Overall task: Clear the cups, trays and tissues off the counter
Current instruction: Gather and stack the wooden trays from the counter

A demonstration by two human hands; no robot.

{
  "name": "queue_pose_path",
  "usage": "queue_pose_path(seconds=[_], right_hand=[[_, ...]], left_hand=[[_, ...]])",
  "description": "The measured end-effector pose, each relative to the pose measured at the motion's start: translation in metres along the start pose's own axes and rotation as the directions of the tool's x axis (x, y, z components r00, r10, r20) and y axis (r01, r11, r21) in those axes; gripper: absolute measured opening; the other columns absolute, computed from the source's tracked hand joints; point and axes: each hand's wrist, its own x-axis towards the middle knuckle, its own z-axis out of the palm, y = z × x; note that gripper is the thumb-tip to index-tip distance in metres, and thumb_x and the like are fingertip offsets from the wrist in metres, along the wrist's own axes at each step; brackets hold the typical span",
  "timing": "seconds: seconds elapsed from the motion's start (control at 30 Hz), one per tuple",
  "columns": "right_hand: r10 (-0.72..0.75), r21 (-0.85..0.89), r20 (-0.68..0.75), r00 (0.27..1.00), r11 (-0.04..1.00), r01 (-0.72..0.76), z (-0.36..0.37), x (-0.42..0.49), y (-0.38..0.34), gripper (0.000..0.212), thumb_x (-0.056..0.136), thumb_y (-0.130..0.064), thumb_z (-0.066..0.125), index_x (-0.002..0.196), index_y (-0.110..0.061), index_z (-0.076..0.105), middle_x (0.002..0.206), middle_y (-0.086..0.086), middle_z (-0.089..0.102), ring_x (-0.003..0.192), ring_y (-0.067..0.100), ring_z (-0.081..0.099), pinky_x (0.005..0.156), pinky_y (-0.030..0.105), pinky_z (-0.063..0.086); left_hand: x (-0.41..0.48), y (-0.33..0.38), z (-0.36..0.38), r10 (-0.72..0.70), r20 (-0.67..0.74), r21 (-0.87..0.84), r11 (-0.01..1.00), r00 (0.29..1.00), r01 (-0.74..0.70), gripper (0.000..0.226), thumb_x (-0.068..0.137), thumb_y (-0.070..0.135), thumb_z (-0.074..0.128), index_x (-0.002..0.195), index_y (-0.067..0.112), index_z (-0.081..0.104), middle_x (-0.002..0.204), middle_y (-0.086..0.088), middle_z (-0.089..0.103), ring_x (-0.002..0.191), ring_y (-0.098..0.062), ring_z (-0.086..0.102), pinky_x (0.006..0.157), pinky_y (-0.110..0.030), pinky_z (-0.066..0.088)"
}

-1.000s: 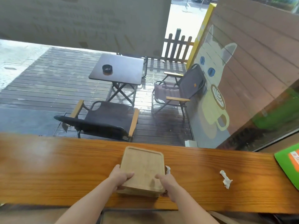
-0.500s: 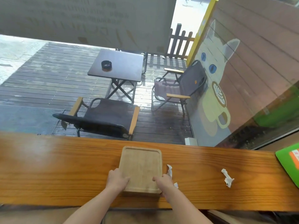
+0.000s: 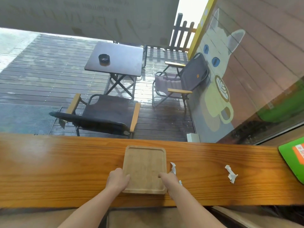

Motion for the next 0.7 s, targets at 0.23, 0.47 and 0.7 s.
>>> queue_pose_path(seconds=[0.23,0.47,0.7], right_hand=[[0.021,0.049,0.003,1.000,0.999,-0.021,0.011,0.007,0.001,0.073,0.094,-0.035,0.059,0.156,-0.012,0.027,0.154,0.009,0.041,0.138,0.032,0.040,0.102,0.042,0.041],[-0.015,0.056,-0.137,0.990,0.998,0.023,0.021,0.024,0.004,0.077,0.088,-0.046,0.061,0.151,-0.009,0.039,0.148,0.010,0.047,0.133,0.032,0.046,0.109,0.049,0.042],[0.052,0.180,-0.044,0.998,0.983,-0.044,0.023,0.041,0.010,0.115,0.069,-0.064,0.081,0.156,-0.013,0.027,0.149,0.009,0.049,0.135,0.032,0.047,0.110,0.049,0.043]], left_hand=[[0.017,0.008,0.001,-0.108,0.042,-0.143,0.983,0.993,0.113,0.035,0.090,0.044,0.067,0.104,0.011,0.066,0.100,-0.005,0.069,0.088,-0.021,0.065,0.062,-0.028,0.054],[0.032,0.006,0.009,-0.317,0.012,-0.297,0.904,0.948,0.306,0.054,0.079,0.061,0.072,0.102,0.012,0.067,0.105,-0.009,0.071,0.094,-0.027,0.066,0.081,-0.041,0.058],[0.047,0.003,0.014,-0.357,0.234,-0.448,0.786,0.904,0.427,0.085,0.067,0.069,0.076,0.121,0.007,0.057,0.116,-0.013,0.066,0.105,-0.034,0.063,0.095,-0.051,0.053]])
